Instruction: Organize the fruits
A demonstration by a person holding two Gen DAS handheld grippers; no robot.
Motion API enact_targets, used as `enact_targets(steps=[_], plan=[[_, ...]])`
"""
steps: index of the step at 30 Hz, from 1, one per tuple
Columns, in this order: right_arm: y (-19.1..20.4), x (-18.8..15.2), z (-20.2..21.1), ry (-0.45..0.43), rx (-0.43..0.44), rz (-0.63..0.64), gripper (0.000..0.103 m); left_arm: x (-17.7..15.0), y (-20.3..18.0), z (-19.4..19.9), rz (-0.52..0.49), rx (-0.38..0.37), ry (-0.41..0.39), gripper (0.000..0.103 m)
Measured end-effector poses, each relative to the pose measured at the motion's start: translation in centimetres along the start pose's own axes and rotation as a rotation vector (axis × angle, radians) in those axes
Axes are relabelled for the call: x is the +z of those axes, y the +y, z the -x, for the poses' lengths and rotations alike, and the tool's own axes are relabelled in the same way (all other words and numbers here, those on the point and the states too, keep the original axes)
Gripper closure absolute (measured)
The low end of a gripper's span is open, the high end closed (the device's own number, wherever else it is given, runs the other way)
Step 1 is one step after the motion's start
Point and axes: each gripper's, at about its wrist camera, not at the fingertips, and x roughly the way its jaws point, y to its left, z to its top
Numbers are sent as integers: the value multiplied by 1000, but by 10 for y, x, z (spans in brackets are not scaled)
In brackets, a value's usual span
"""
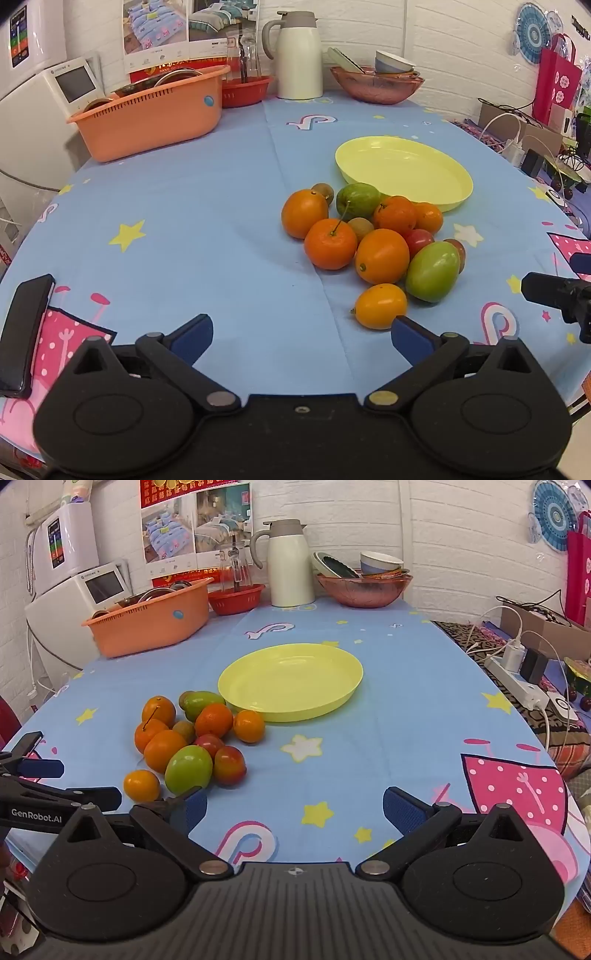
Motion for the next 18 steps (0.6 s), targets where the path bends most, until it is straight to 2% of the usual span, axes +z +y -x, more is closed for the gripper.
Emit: enact_targets(steps=[18], plan=[[1,-2,3,1,3,-2,0,0,-2,5,3,-10,-8,0]])
